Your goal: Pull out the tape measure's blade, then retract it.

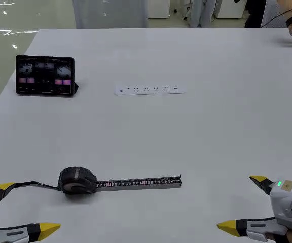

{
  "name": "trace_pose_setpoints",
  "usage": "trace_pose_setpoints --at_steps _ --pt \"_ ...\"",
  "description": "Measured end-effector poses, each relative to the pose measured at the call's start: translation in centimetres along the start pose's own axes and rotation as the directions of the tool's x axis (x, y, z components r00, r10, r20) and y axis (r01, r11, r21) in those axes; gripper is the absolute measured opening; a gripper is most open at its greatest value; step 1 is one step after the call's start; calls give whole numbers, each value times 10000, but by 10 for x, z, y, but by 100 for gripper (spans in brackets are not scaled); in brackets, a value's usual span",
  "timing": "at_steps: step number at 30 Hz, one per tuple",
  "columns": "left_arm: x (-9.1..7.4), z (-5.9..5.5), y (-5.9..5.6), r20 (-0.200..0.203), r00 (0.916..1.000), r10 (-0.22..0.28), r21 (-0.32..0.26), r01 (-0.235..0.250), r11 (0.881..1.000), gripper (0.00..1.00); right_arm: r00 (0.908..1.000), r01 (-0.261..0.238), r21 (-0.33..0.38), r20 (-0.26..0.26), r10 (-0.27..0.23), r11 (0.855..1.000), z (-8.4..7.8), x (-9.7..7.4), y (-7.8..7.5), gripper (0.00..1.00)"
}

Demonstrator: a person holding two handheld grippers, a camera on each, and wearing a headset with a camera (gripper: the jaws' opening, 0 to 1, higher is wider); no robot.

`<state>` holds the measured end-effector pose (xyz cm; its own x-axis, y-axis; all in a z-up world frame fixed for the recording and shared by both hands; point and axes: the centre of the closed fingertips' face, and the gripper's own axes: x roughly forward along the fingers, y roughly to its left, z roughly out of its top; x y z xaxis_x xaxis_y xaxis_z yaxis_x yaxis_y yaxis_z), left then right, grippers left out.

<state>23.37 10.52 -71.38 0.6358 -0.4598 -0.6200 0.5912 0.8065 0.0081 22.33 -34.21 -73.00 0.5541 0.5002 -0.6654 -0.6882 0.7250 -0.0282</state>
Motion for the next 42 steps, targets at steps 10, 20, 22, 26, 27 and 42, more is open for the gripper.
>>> trace_pose_setpoints --at_steps 10,20,22,26,27,42 --pt "-4 -1 8 232 9996 189 -189 -185 9997 98 10000 -19 137 82 18 9999 0 -2 5 99" --pt "-7 5 14 198 9998 100 -121 -98 9999 99 9997 235 453 48 -237 9987 -3 -6 1 99" --pt "-6 5 15 204 9998 82 -68 -80 9999 99 9998 187 417 -25 -186 9990 -5 -7 3 99" --pt "-5 4 16 187 9998 81 -139 -78 9999 99 9998 211 300 -2 -211 9993 -5 -9 4 99" --pt "-5 3 15 183 9998 79 -150 -77 9999 99 9998 205 299 -16 -205 9993 -6 -9 4 99" --pt "-8 -4 19 -4 10000 -44 -115 44 9999 99 9997 220 438 -69 -217 9988 -8 -12 5 99"
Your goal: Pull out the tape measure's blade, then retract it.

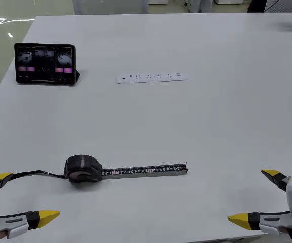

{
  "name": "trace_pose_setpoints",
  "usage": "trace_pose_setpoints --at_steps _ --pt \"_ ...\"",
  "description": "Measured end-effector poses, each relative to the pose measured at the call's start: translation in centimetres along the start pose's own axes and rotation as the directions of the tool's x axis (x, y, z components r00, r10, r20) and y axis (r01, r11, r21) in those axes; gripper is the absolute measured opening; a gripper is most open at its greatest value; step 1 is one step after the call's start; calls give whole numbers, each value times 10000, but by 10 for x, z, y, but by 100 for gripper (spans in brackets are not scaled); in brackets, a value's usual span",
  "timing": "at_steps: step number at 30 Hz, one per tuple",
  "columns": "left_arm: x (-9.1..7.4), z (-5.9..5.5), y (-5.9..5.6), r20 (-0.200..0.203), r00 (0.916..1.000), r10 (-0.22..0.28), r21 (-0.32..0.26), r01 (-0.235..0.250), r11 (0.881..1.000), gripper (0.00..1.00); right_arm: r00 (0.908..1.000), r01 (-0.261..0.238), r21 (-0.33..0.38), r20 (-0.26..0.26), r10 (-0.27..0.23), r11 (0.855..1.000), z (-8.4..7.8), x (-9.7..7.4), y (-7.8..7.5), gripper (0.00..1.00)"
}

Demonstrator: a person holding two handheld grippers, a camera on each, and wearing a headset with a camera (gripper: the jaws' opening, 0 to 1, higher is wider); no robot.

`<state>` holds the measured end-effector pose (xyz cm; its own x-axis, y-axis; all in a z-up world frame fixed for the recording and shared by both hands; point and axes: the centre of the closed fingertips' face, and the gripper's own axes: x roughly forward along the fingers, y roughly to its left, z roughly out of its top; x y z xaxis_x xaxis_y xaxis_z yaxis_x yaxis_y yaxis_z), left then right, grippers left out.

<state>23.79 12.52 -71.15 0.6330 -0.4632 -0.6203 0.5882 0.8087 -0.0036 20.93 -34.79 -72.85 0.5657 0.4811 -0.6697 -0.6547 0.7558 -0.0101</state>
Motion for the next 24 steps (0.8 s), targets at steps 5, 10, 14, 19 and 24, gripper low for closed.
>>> trace_pose_setpoints --at_steps 5,10,14,19,24 --pt "-2 1 4 -5 10000 28 -81 -28 10000 99 10000 35 144 -14 -35 9999 -2 -2 0 99" --pt "2 8 9 -152 9997 179 -199 -182 9996 99 9999 107 4 -90 -107 9999 3 -3 -6 99" --pt "4 16 16 -342 9990 274 -814 -302 9962 99 9998 180 -220 -109 -182 9996 19 -5 -9 99" --pt "8 26 20 -433 9982 405 -899 -442 9950 99 9997 39 -654 -236 -54 9979 33 -1 -17 99" --pt "9 37 22 -465 9974 549 -1203 -601 9909 99 9995 -130 -1032 -285 101 9946 45 5 -25 99"
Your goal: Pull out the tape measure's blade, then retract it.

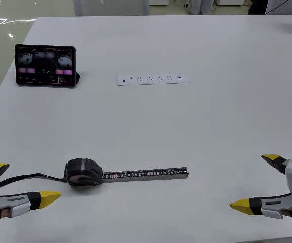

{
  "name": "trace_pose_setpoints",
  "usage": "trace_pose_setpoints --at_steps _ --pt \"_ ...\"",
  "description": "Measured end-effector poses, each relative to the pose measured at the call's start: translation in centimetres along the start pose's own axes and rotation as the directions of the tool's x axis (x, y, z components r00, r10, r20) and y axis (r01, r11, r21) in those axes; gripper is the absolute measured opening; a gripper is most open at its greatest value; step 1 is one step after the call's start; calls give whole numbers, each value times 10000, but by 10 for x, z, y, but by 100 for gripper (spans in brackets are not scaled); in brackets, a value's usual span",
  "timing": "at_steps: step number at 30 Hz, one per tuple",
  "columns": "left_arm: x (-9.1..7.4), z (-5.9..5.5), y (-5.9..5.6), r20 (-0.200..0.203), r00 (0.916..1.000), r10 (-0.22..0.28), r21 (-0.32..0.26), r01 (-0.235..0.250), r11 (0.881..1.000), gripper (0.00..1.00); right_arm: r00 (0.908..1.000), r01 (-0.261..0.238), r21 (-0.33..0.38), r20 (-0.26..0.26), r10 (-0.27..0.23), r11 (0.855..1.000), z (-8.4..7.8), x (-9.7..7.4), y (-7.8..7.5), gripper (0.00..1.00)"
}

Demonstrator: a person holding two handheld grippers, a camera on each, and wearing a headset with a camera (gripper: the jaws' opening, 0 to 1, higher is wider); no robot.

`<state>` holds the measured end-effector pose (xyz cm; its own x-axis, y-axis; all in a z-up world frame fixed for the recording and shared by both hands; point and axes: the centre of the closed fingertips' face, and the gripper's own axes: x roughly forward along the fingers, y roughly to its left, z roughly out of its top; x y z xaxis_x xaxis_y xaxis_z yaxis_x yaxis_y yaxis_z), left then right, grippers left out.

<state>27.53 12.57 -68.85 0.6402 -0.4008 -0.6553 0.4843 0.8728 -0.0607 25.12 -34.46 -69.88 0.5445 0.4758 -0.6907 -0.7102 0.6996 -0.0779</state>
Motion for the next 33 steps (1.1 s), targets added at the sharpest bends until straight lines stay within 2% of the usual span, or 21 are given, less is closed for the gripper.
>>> trace_pose_setpoints --at_steps 2,9,13,16,21,25,29,33 --pt "1 4 1 138 9999 -9 -128 11 9999 99 10000 -70 -149 -58 69 9999 3 1 0 99" --pt "5 6 -5 -51 10000 37 -262 -38 9997 99 9987 -456 -544 -258 442 9975 13 9 4 99" --pt "9 8 -9 -1 10000 95 -401 -95 9992 99 9946 -935 -811 -536 893 9923 15 16 6 99" --pt "13 8 -14 -45 10000 84 -295 -85 9995 99 9919 -1141 -1160 -693 1065 9867 18 22 9 99" --pt "20 7 -21 -281 9995 119 -275 -126 9995 99 9886 -1393 -1610 -789 1280 9771 30 28 12 99" --pt "27 11 -30 -277 9996 33 -313 -42 9995 99 9861 -1575 -1917 -837 1438 9687 40 34 8 99" --pt "33 15 -34 -309 9994 120 -187 -125 9997 99 9841 -1693 -2149 -897 1532 9618 47 39 1 99" --pt "39 19 -40 -227 9997 11 -367 -19 9993 99 9836 -1753 -2327 -834 1599 9566 57 44 -1 99"
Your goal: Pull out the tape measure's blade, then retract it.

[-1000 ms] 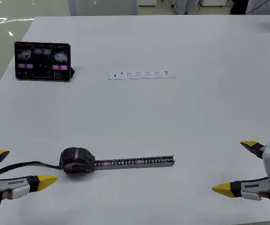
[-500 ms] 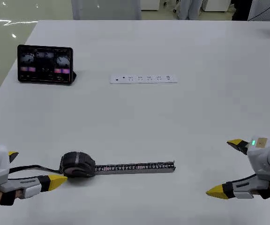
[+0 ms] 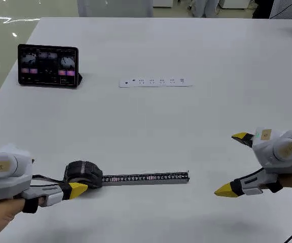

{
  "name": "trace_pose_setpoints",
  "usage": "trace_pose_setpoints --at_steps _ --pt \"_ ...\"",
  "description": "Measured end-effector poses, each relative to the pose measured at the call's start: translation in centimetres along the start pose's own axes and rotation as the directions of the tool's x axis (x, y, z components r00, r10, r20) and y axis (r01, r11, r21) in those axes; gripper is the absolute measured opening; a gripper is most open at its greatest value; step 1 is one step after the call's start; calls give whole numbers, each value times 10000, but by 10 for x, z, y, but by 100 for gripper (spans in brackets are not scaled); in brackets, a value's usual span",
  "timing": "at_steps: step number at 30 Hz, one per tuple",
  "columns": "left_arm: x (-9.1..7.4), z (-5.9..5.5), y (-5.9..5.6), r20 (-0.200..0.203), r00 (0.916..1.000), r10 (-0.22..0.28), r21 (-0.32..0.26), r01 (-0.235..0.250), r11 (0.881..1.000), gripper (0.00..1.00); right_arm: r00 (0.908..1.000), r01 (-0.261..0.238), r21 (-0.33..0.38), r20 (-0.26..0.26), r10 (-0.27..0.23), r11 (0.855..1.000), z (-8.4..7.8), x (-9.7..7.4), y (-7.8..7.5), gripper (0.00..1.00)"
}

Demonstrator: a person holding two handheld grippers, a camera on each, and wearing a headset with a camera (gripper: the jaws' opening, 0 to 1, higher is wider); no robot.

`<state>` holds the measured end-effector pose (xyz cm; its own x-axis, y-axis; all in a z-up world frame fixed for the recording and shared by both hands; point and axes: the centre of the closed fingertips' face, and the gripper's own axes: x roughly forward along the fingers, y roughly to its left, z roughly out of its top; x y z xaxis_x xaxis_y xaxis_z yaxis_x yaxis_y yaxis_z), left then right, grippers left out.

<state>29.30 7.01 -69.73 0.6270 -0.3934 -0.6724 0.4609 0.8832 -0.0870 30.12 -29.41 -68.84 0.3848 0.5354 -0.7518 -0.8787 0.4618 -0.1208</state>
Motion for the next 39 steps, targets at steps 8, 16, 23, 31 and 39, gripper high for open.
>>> trace_pose_setpoints --at_steps 8,16,23,31,39 --pt "11 5 -9 127 9999 117 9 -117 9999 99 9997 -242 -448 -56 240 9987 14 12 2 99" --pt "22 12 -12 384 9981 482 -367 -468 9982 99 9982 -530 -720 -317 508 9960 14 28 -1 99" --pt "29 10 -9 426 9946 944 -797 -908 9927 99 9949 -873 -882 -580 824 9923 13 41 0 99" --pt "29 9 -5 601 9808 1854 -1025 -1787 9786 99 9889 -1219 -1127 -993 1109 9861 11 53 7 99" --pt "34 6 -16 562 9836 1717 -850 -1666 9824 99 9786 -1628 -1417 -1492 1416 9764 6 67 13 99"
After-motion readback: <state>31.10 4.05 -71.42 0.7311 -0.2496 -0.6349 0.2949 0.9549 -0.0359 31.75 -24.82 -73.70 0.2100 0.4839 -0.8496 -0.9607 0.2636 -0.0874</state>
